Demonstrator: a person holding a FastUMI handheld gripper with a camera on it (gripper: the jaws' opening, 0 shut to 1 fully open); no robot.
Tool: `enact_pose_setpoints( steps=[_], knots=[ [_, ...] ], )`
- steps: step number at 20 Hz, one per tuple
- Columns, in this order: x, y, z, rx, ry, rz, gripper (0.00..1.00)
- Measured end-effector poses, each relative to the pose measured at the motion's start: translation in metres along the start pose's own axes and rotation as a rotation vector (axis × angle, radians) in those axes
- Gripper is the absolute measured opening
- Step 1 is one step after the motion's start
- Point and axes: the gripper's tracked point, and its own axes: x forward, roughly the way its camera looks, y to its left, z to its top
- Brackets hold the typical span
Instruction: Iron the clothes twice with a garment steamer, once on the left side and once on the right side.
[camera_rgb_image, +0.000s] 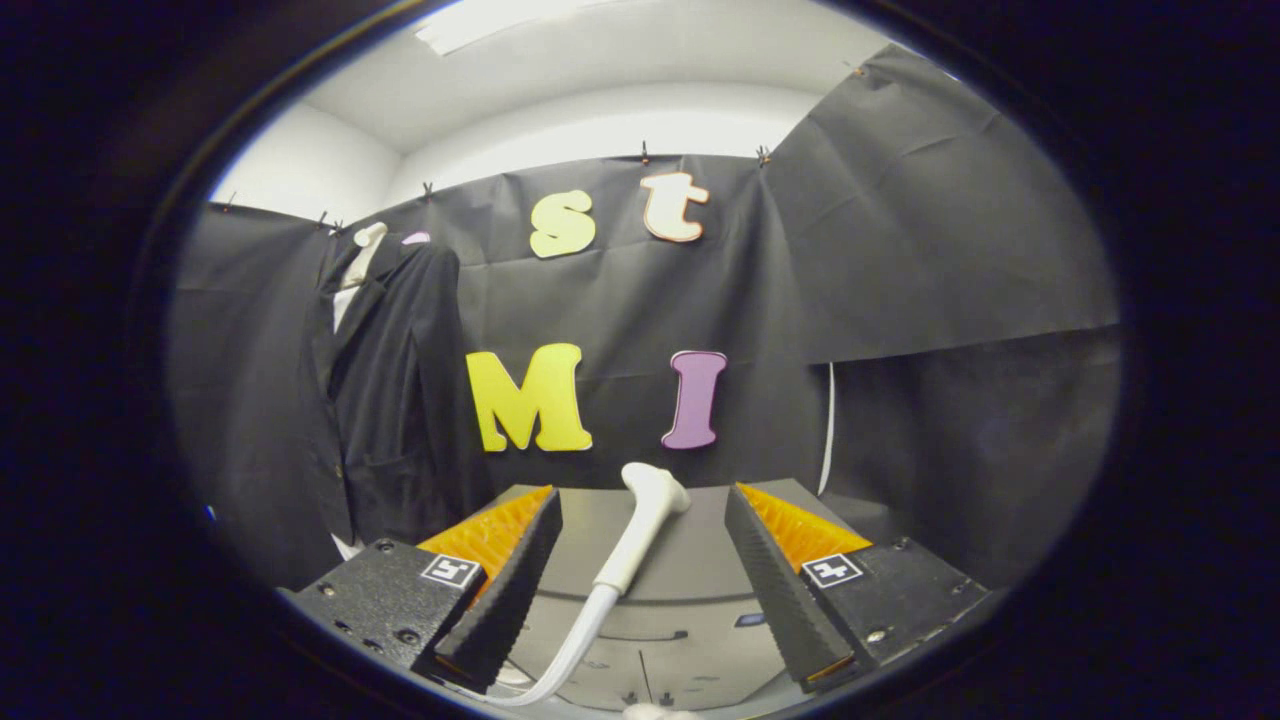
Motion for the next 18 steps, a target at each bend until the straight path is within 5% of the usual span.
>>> enact_pose_setpoints(
  steps=[7, 14, 18],
  knots=[
    [0.105, 0.001, -0.035, 0.022, 0.141, 0.078, 1.00],
    [0.165, -0.005, -0.097, 0.127, 0.379, 0.050, 1.00],
    [0.174, -0.013, -0.122, 0.182, 0.473, 0.029, 0.81]
  ],
)
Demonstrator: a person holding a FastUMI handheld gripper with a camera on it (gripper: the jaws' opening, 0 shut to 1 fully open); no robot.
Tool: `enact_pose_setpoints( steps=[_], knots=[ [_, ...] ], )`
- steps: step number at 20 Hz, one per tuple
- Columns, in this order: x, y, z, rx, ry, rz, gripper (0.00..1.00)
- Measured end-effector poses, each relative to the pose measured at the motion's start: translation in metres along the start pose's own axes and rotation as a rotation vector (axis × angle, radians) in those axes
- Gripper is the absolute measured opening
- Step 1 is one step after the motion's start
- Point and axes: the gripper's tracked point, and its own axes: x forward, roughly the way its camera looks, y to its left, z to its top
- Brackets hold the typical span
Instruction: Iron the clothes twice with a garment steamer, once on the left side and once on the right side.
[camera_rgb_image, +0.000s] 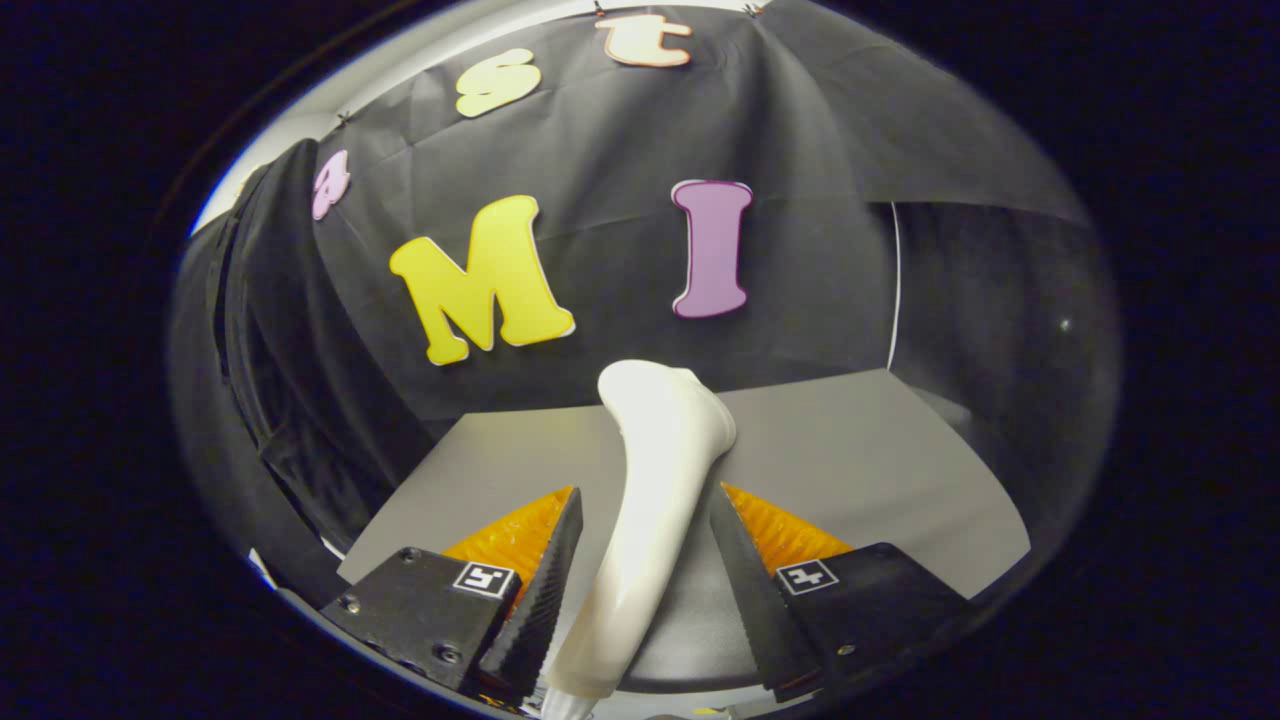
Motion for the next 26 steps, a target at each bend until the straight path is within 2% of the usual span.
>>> enact_pose_setpoints(
  steps=[7, 13, 20, 26],
  knots=[
    [0.013, 0.004, -0.019, 0.171, 0.104, 0.047, 0.56],
    [0.015, 0.010, -0.014, 0.247, 0.104, 0.110, 0.42],
    [-0.031, 0.041, 0.007, 0.193, -0.015, 0.150, 0.38],
    [-0.109, 0.128, 0.044, 0.106, -0.150, 0.170, 0.37]
  ],
)
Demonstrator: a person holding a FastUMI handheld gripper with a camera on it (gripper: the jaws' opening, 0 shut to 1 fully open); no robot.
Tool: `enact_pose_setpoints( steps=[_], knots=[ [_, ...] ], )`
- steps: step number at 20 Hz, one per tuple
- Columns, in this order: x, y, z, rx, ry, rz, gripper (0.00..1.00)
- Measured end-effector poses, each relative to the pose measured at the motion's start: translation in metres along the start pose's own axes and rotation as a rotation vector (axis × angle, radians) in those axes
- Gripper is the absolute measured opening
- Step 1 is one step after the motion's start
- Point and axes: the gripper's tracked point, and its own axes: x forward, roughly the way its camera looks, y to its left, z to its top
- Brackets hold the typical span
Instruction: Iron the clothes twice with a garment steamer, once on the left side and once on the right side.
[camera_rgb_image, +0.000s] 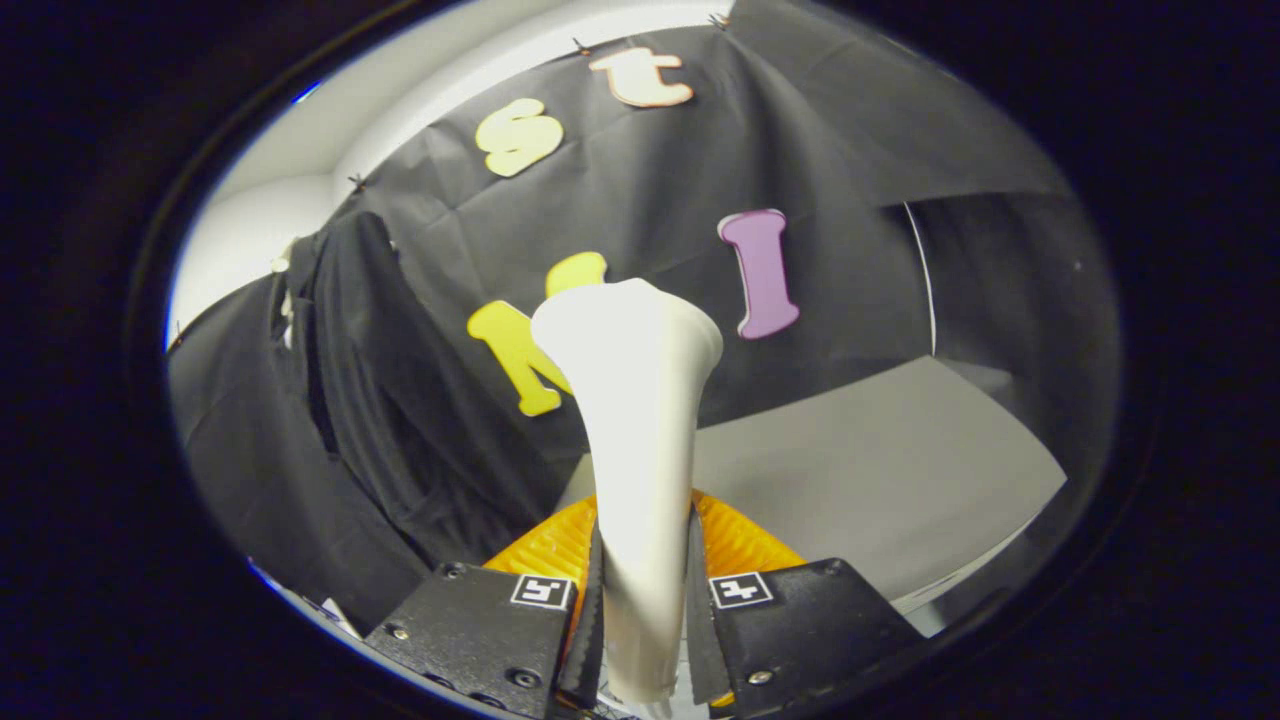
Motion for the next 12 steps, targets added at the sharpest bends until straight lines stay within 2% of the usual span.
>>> enact_pose_setpoints(
  steps=[9, 12],
  knots=[
    [-0.027, 0.182, 0.027, -0.164, -0.136, 0.008, 0.37],
    [-0.025, 0.225, 0.033, -0.194, -0.177, 0.001, 0.37]
  ],
)
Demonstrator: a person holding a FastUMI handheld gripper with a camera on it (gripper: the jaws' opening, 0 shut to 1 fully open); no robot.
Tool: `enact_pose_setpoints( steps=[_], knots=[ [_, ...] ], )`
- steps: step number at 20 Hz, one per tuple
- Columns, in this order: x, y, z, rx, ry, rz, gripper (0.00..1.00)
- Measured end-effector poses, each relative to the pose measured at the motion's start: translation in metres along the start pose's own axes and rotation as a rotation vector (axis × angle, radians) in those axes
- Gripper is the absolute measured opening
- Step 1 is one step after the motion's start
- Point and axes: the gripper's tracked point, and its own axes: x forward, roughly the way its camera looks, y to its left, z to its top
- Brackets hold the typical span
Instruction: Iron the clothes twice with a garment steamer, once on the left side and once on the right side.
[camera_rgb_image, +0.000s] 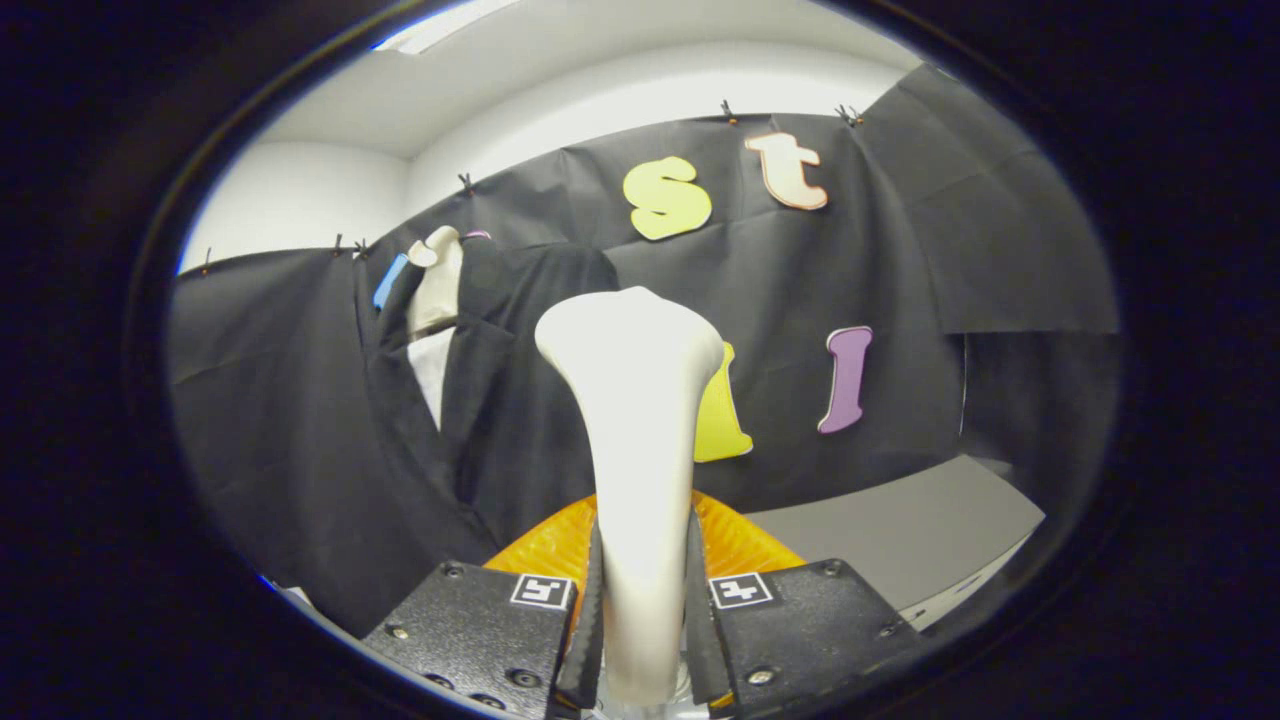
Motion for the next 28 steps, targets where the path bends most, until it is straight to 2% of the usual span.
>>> enact_pose_setpoints(
  steps=[4, 9, 18, 28],
  knots=[
    [0.007, 0.050, 0.008, -0.038, -0.016, 0.002, 0.37],
    [0.021, 0.076, -0.001, -0.082, -0.007, -0.016, 0.37],
    [0.029, 0.081, -0.036, -0.122, 0.036, -0.051, 0.37],
    [0.019, 0.073, -0.109, -0.122, 0.131, -0.053, 0.37]
  ],
)
